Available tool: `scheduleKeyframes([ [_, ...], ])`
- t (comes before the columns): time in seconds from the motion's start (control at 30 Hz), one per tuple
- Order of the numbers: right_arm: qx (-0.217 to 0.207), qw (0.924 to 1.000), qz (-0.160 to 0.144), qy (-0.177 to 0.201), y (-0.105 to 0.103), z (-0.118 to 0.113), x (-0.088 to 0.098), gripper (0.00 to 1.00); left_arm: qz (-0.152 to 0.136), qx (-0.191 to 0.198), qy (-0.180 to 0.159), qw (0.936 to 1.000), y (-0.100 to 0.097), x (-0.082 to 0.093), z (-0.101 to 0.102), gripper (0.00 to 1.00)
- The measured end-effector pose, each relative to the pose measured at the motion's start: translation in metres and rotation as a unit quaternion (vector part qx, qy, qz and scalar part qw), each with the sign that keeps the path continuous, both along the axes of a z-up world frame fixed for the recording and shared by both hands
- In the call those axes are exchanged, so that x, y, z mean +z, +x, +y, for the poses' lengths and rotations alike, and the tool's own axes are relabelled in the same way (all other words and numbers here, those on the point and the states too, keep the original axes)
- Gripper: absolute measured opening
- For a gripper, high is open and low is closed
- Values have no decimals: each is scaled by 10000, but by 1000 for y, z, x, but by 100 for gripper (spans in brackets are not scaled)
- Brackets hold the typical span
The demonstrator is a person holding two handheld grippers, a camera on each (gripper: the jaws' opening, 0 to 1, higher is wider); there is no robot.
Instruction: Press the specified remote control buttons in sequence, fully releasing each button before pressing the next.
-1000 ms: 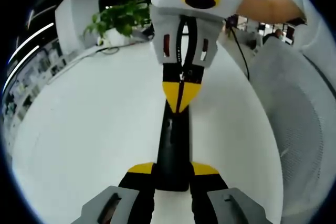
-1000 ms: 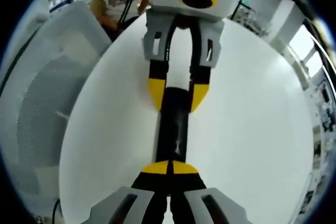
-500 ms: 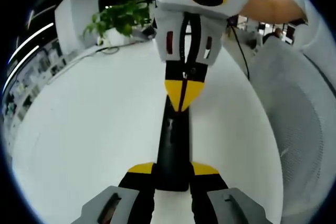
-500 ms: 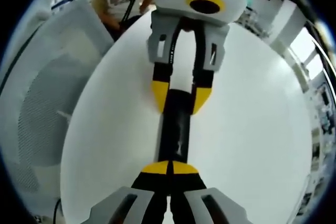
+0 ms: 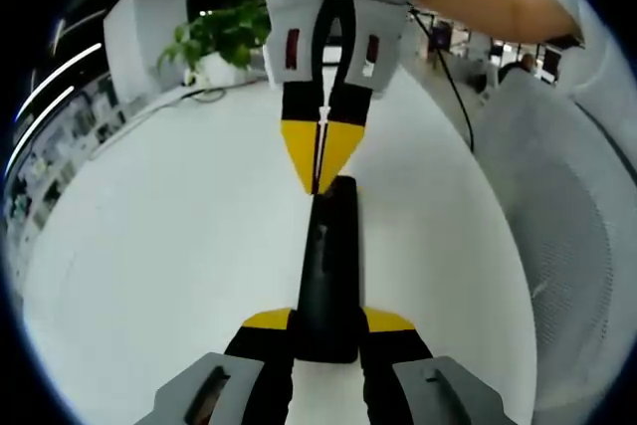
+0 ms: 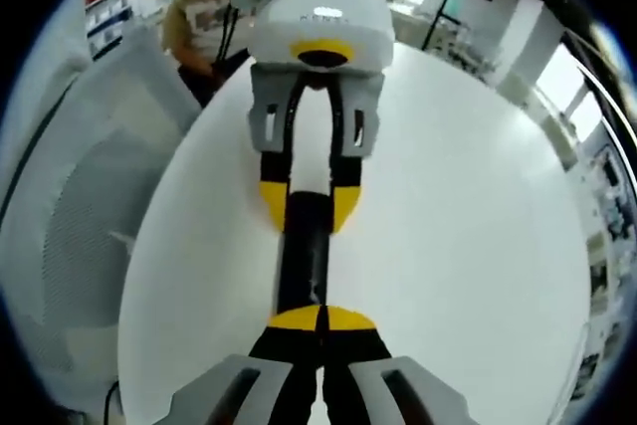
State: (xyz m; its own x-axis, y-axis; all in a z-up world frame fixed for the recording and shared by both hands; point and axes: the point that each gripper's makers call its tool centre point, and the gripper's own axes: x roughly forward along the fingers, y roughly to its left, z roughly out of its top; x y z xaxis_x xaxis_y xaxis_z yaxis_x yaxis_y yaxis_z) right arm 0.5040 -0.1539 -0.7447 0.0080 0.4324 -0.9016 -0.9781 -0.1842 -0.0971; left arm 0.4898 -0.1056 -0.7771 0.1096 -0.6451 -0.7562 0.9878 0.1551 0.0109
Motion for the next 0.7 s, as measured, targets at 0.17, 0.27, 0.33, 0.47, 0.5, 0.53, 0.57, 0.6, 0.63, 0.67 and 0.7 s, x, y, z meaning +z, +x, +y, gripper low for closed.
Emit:
scheduleKeyframes([
  [0.17, 139, 9999, 35, -37, 0, 4, -2, 0, 3, 2, 14, 10000, 0, 0, 0, 24],
  [0.27, 214, 9997, 99, -27, -2, 7, -4, 0, 0, 11, 24, 10000, 0, 0, 0, 24],
  [0.33, 293, 9995, 121, -23, -3, 8, -6, 0, -1, 10, 27, 10000, 0, 0, 0, 24],
  [0.47, 387, 9991, 126, -67, -4, 10, -12, 0, 0, 2, 13, 10000, 0, 0, 0, 24],
  [0.5, 403, 9991, 135, -79, -4, 10, -12, 0, -1, -1, 12, 10000, 0, 0, 0, 24],
  [0.53, 419, 9990, 137, -84, -5, 10, -13, 0, -2, -2, 14, 10000, 0, 0, 0, 24],
  [0.57, 429, 9989, 138, -90, -5, 10, -14, 0, -4, -4, 20, 10000, 0, 0, 0, 24],
  [0.6, 446, 9989, 129, -99, -5, 10, -15, 0, -5, -7, 21, 10000, 0, 0, 0, 24],
  [0.63, 452, 9988, 143, -104, -5, 11, -15, 0, -5, -8, 21, 10000, 0, 0, 0, 24],
  [0.67, 465, 9988, 146, -104, -5, 11, -16, 0, -4, -7, 19, 10000, 0, 0, 0, 24],
  [0.7, 476, 9987, 140, -115, -5, 11, -16, 0, -4, -6, 16, 10000, 0, -1, 0, 24],
])
